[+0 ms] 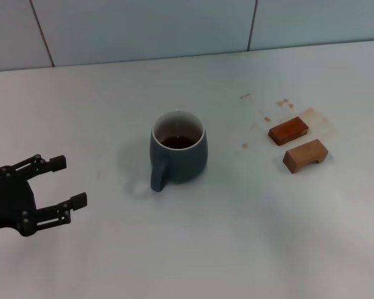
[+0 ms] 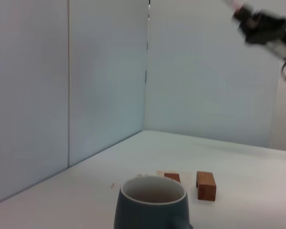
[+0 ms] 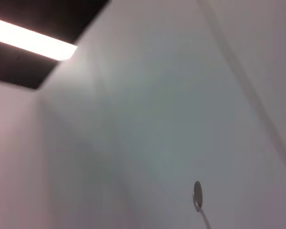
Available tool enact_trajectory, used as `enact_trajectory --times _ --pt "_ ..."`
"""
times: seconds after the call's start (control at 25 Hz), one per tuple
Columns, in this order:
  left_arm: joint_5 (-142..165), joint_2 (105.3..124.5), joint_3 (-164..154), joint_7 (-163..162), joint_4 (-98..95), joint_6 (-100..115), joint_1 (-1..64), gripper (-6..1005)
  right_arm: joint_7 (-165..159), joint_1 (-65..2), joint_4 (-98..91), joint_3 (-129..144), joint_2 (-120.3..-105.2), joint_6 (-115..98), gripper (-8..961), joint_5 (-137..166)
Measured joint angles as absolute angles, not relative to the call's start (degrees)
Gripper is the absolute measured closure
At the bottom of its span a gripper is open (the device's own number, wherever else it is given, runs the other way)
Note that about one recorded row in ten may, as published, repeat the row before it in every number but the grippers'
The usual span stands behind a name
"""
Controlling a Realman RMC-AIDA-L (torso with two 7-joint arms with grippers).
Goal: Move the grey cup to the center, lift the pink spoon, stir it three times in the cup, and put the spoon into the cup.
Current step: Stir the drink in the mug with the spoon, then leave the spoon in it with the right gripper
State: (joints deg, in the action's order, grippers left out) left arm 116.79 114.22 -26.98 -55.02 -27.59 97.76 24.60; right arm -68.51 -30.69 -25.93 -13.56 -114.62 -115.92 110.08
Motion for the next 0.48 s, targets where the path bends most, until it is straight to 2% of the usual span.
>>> enact_trajectory --times 0.2,0.48 --pt "116.83 114.17 -26.99 -55.01 -27.59 97.64 24.44 158 -87.78 -34.78 -45.2 -3.02 -113.89 -120.15 839 108.68" --pt "116.87 114.53 -26.98 -55.01 -27.6 97.73 24.43 158 -110.78 -35.01 -71.18 20.44 -113.98 -116.95 839 104.21"
